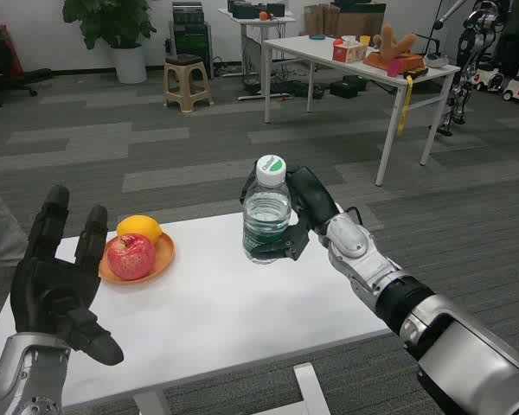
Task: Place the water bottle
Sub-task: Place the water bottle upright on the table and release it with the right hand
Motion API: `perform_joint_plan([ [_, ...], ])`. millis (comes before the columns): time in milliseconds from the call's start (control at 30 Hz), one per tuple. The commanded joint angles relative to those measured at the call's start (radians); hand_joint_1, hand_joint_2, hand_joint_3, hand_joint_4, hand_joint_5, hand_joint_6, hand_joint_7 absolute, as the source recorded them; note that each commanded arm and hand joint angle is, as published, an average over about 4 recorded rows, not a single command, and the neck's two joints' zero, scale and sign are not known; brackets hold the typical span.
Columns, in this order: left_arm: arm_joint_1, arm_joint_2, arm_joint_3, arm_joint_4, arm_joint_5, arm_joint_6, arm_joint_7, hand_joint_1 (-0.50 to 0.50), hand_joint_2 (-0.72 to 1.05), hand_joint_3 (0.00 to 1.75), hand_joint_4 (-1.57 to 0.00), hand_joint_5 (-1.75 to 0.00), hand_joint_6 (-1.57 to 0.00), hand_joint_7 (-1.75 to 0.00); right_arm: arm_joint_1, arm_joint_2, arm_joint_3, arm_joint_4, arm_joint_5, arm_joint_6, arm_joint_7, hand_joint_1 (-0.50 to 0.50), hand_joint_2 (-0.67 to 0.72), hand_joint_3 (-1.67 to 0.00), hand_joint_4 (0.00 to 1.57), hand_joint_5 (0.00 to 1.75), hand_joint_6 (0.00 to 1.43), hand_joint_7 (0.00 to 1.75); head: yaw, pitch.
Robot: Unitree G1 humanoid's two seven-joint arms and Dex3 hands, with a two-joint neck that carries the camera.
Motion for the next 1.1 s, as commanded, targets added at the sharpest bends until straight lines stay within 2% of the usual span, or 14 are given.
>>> perform_joint_plan([
  [33,0.017,0.006,0.020,-0.033,-0.001,-0.009,0.000,-0.50,-0.64,0.06,0.00,0.00,0.00,0.00,-0.023,-0.006,-0.049,-0.041,0.013,-0.003,-0.005,0.25,-0.48,-1.51,1.31,0.87,1.00,1.12,0.017,-0.005],
  [233,0.017,0.006,0.021,-0.035,-0.001,-0.009,0.000,-0.50,-0.66,0.09,0.00,0.00,0.00,0.00,-0.023,-0.006,-0.049,-0.041,0.013,-0.003,-0.005,0.25,-0.48,-1.51,1.31,0.87,1.00,1.12,0.014,-0.001],
  [367,0.019,0.006,0.023,-0.036,-0.001,-0.010,0.000,-0.50,-0.64,0.00,0.00,0.00,0.00,0.00,-0.023,-0.006,-0.049,-0.041,0.013,-0.003,-0.005,0.25,-0.48,-1.51,1.31,0.87,1.00,1.12,0.014,-0.001],
  [500,0.019,0.006,0.023,-0.035,0.000,-0.011,0.000,-0.50,-0.66,0.09,0.00,0.00,0.00,0.00,-0.023,-0.006,-0.051,-0.042,0.013,-0.003,-0.005,0.25,-0.48,-1.51,1.31,0.87,1.00,1.12,0.014,-0.001],
  [767,0.019,0.006,0.023,-0.034,0.000,-0.009,0.000,-0.50,-0.64,0.09,0.00,0.00,0.00,0.00,-0.023,-0.007,-0.053,-0.038,0.013,-0.003,-0.005,0.25,-0.51,-1.51,1.31,0.87,1.00,1.12,0.014,-0.001],
  [1000,0.019,0.006,0.023,-0.034,0.000,-0.009,0.000,-0.50,-0.64,0.09,0.00,0.00,0.00,0.00,-0.020,-0.011,-0.063,0.012,0.012,-0.003,-0.005,0.25,-0.48,-1.51,1.33,0.87,1.00,1.12,0.002,-0.004],
  [1100,0.019,0.006,0.022,-0.034,0.000,-0.009,0.000,-0.50,-0.64,0.09,0.00,0.00,0.00,0.00,-0.016,-0.012,-0.074,0.040,0.011,-0.004,-0.005,0.25,-0.48,-1.51,1.34,0.87,1.00,1.17,-0.005,-0.007],
])
